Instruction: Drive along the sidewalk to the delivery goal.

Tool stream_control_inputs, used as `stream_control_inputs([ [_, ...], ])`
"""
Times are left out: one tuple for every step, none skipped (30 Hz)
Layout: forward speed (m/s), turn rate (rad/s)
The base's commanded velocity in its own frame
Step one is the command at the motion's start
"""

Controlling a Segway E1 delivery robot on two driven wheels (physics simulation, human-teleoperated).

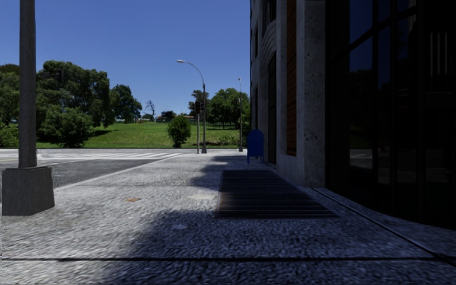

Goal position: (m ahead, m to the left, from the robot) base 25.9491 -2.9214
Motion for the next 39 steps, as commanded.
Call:
stream_control_inputs([
  [2.0, 0.0],
  [2.0, 0.0],
  [2.0, 0.0],
  [2.0, 0.0],
  [2.0, 0.0],
  [2.0, 0.0],
  [2.0, 0.0],
  [2.0, 0.0],
  [2.0, 0.0],
  [2.0, 0.0],
  [2.0, 0.0],
  [2.0, 0.0],
  [2.0, 0.0],
  [2.0, 0.0],
  [2.0, 0.0],
  [2.0, 0.0],
  [2.0, 0.0],
  [2.0, 0.0],
  [2.0, 0.0],
  [2.0, 0.0],
  [2.0, 0.0],
  [2.0, 0.0],
  [2.0, 0.0],
  [2.0, 0.0],
  [2.0, 0.0],
  [2.0, 0.0],
  [2.0, 0.0],
  [2.0, 0.0],
  [2.0, 0.0],
  [2.0, 0.0],
  [2.0, 0.0],
  [2.0, 0.0],
  [2.0, 0.0],
  [2.0, 0.0],
  [2.0, 0.0],
  [2.0, 0.0],
  [2.0, 0.0],
  [2.0, 0.0],
  [2.0, 0.0],
])
